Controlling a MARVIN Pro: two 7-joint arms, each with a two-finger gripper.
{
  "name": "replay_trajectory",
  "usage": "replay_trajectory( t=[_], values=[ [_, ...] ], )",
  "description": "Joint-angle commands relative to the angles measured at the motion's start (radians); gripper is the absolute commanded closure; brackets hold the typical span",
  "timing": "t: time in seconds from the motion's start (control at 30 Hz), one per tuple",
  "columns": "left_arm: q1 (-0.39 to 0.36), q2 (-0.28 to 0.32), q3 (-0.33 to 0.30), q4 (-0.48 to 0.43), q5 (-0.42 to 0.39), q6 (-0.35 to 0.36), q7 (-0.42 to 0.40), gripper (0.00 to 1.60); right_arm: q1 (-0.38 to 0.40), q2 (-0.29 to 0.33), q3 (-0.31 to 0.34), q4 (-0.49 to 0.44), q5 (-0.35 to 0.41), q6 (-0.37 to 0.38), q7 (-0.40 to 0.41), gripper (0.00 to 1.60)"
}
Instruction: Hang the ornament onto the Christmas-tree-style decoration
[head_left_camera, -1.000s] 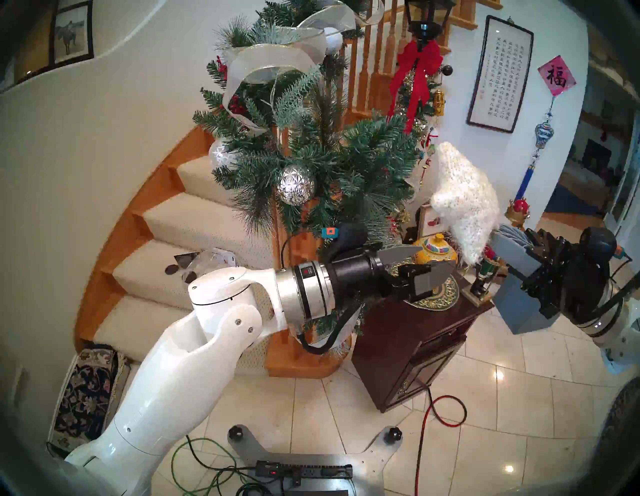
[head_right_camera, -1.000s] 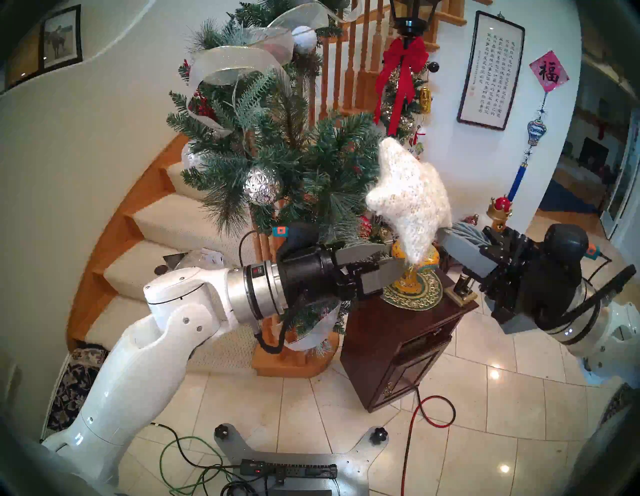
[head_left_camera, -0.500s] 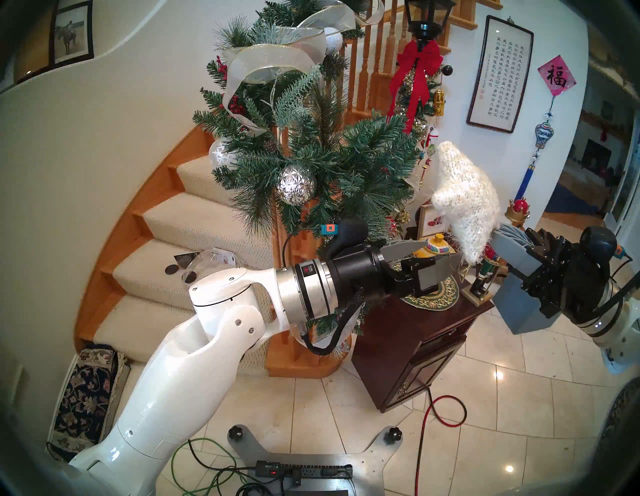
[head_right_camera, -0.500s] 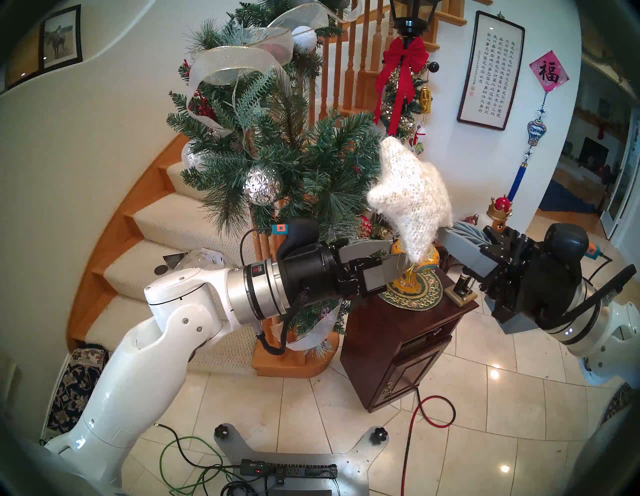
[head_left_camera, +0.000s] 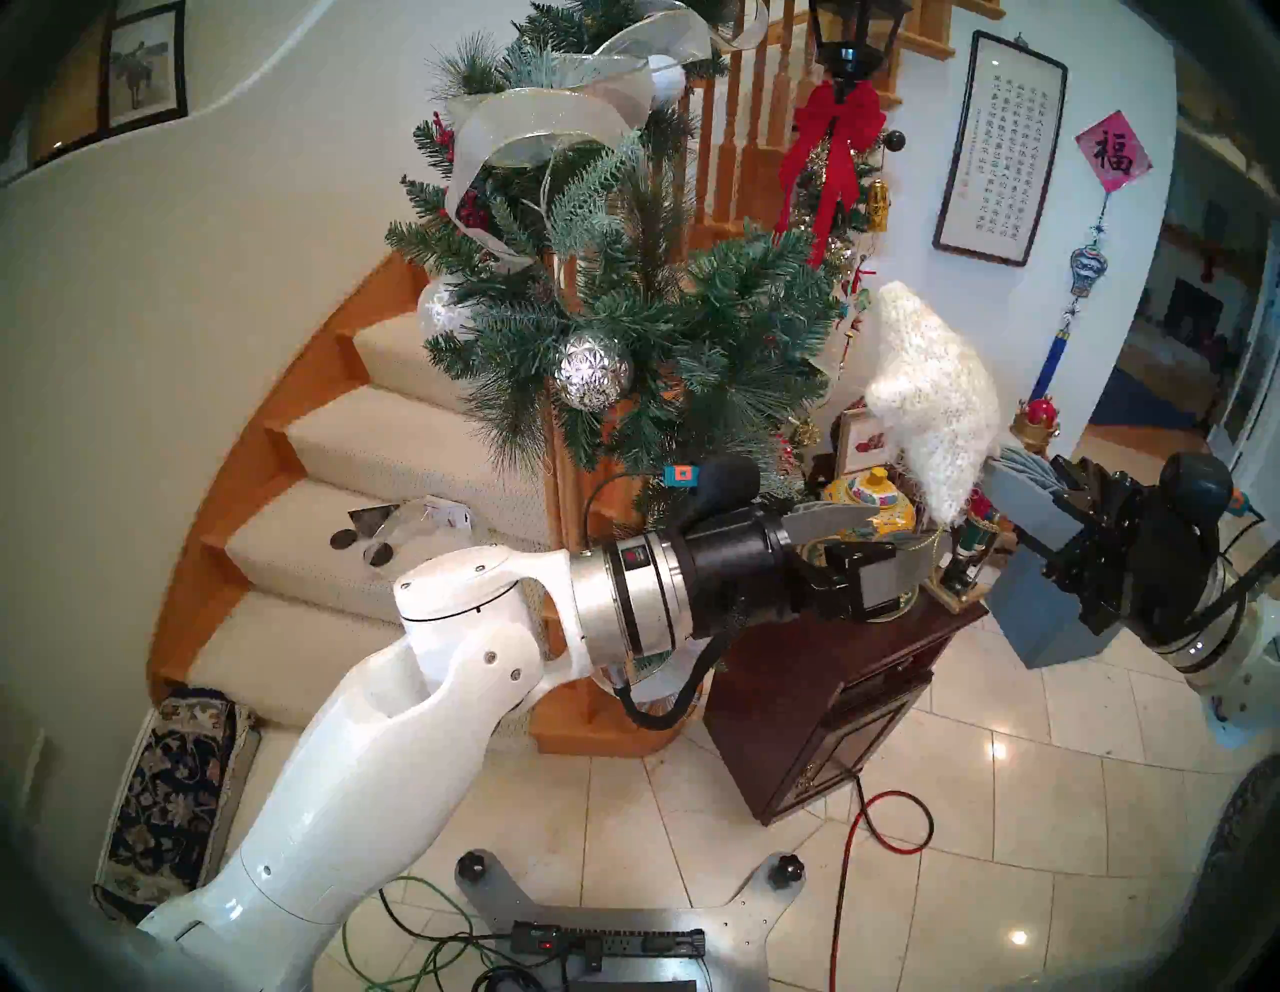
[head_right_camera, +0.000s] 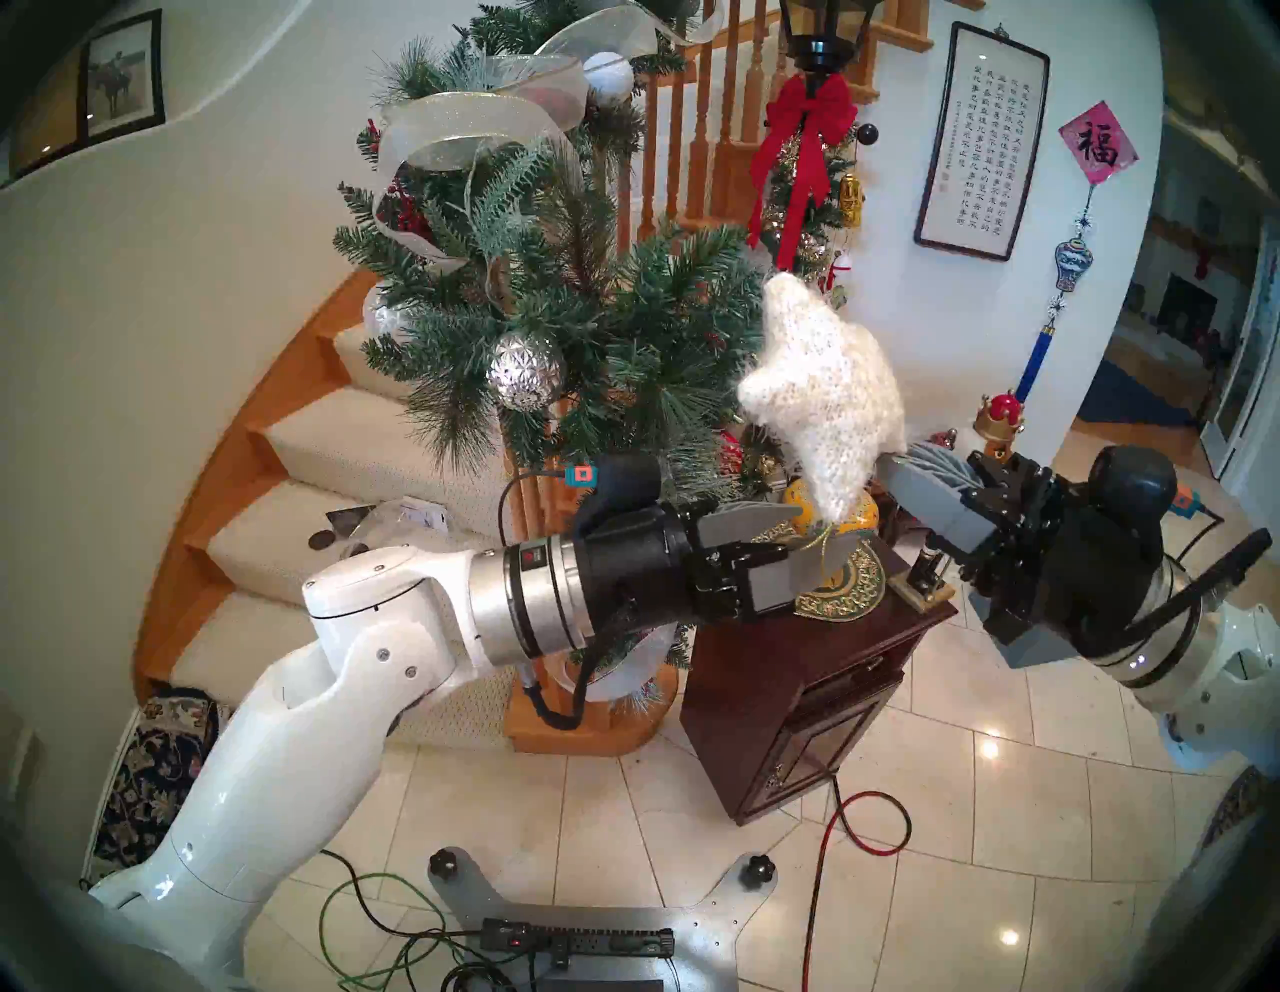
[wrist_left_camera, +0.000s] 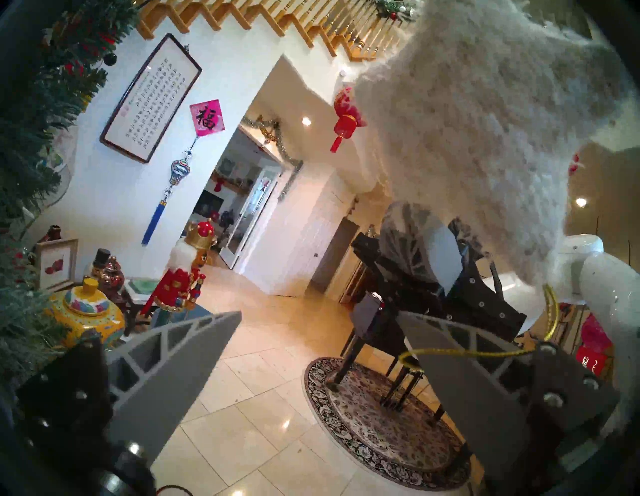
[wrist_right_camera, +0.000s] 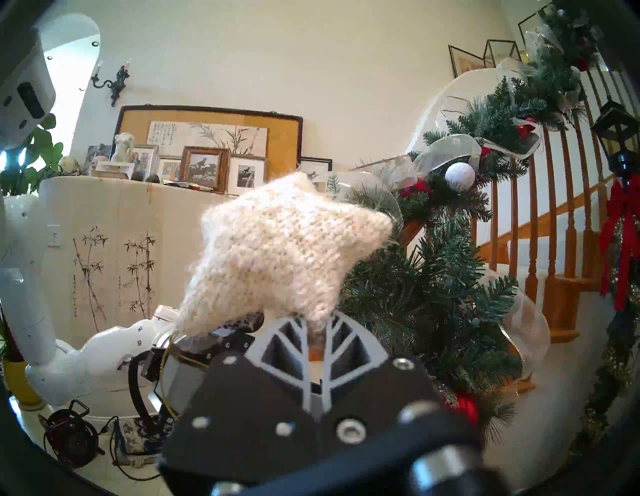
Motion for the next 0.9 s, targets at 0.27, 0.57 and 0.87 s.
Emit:
replay_trajectory(
  t=[0.27, 0.57, 0.87],
  values=[
    [-0.006, 0.005, -0.013, -0.017, 0.0, -0.005, -0.01, 0.0, 0.003, -0.004, 0.002, -0.004, -0.009, -0.001, 0.093, 1.6],
    [-0.001, 0.01, -0.02, -0.022, -0.004, -0.004, -0.022, 0.61, 0.009, -0.006, 0.002, -0.004, 0.001, 0.0, 0.12, 1.6],
    [0.007, 0.011, -0.02, -0.034, -0.011, -0.002, -0.029, 0.84, 0.012, -0.009, 0.002, -0.01, -0.01, -0.001, 0.098, 1.6]
  ],
)
